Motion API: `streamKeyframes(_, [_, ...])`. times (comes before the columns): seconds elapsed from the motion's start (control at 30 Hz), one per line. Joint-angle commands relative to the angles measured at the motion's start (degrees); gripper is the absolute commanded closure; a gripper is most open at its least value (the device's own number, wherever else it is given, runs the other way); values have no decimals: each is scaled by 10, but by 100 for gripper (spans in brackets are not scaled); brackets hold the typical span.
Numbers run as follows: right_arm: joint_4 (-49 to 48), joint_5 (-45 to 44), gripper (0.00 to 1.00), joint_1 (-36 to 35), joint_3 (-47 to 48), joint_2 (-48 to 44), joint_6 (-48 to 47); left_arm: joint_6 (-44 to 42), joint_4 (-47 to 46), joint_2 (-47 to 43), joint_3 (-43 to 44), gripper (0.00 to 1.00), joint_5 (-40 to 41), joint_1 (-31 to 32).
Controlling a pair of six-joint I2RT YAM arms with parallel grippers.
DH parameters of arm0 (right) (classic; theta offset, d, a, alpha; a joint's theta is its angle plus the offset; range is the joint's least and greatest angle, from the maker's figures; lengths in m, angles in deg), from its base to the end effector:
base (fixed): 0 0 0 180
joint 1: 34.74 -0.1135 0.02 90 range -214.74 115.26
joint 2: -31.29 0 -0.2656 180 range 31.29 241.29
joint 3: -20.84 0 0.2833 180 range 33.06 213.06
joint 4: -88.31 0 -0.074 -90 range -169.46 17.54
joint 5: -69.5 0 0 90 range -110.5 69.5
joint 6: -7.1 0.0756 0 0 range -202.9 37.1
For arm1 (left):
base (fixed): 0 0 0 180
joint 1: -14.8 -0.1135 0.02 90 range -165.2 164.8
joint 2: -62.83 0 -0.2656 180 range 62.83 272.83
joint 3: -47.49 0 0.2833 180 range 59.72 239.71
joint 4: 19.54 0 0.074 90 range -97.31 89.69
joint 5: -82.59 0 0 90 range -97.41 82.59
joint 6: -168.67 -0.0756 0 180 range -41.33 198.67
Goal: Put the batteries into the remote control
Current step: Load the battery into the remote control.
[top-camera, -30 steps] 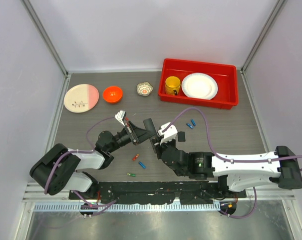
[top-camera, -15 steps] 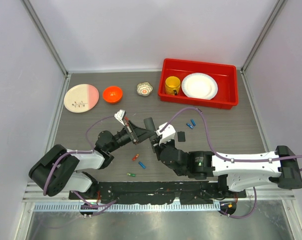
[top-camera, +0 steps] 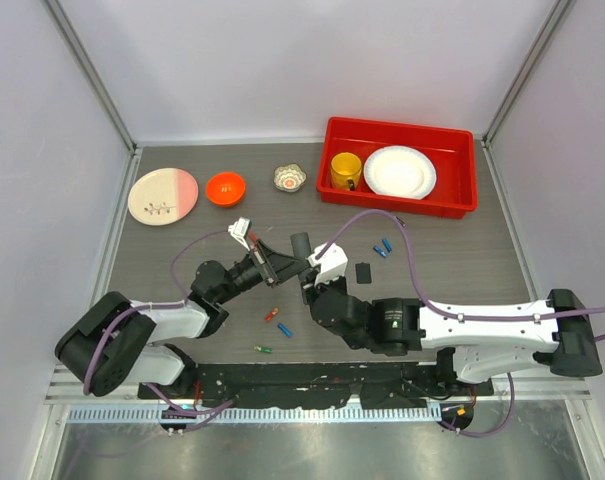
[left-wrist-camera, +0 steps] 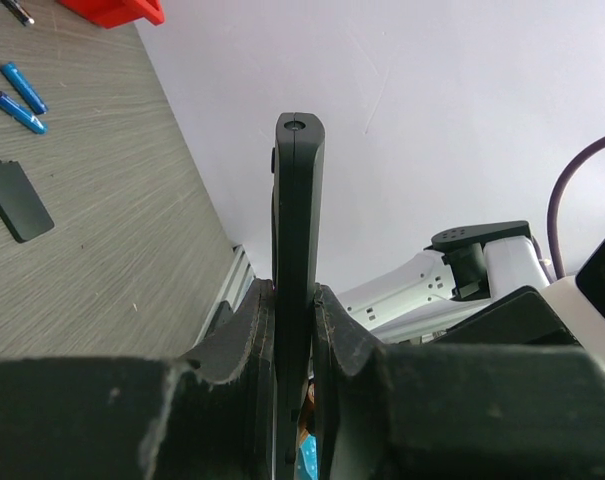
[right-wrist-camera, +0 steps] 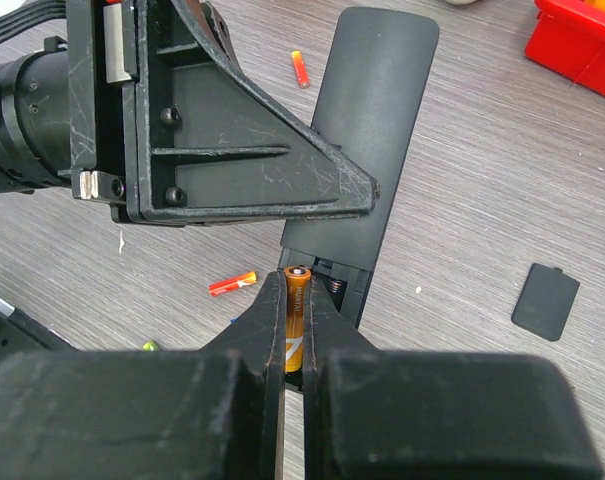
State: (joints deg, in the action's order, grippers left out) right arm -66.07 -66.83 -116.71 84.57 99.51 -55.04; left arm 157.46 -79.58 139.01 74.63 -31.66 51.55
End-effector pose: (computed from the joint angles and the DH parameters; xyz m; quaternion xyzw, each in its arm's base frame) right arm 0.0979 0.3023 0.2747 -0.1875 0.7988 0.1796 0.5427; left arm 0.2078 -0.1939 0.1847 -0.0718 0.6386 -0.7094 0.2893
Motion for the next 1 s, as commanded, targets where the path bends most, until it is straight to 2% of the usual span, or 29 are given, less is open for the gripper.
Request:
streamKeyframes(0.0, [22,21,94,-5,25,15,36,-2,-163,-24,17,100,35,1])
streamKeyframes(0.17, [30,9,85,-5,34,15,37,-3,-163,-28,11,100,32,1])
streamKeyframes(0.83, [52,-18,63,-5,70,2,42,-7,-163,-19,4,100,26,1])
streamKeyframes(0.97, [58,-22,55,-5,83,2,41,-8,-163,-17,3,100,25,1])
